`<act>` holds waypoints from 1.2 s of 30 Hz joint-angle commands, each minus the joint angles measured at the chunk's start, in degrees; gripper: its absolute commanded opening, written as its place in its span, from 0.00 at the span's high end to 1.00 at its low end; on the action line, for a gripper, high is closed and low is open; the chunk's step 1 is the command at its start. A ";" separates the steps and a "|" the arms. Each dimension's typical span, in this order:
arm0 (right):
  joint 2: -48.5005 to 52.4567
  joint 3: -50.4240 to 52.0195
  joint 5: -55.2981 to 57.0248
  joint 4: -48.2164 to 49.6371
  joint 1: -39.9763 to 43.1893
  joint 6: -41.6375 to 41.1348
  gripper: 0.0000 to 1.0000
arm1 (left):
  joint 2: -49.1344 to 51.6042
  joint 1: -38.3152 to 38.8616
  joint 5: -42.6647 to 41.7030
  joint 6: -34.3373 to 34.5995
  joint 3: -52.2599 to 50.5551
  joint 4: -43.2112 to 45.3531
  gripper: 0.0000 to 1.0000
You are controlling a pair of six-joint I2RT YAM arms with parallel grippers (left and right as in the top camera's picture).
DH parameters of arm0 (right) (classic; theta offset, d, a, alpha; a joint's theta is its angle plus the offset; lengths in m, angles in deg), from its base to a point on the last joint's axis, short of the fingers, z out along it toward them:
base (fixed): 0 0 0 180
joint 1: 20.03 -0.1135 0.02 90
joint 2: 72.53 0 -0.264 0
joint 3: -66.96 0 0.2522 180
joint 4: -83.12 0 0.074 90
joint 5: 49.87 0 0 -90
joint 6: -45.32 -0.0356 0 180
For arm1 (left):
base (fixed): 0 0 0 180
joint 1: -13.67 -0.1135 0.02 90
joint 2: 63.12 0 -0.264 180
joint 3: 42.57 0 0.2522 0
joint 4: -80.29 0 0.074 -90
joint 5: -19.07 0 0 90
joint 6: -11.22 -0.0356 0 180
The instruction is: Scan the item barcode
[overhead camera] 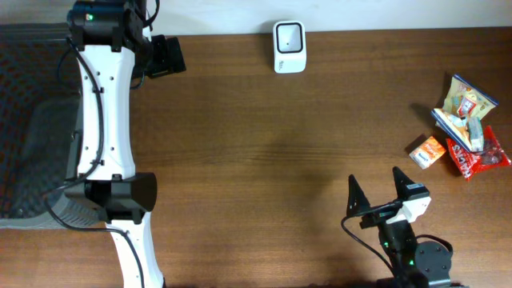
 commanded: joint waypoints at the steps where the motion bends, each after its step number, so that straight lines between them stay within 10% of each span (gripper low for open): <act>1: -0.61 3.98 0.59 4.35 1.07 0.61 0.02 | -0.87 -0.04 0.59 0.37 -0.22 0.09 0.01; 36: -0.61 6.14 0.94 0.74 3.69 2.34 0.02 | -0.87 -0.04 0.59 0.37 -0.22 0.09 0.01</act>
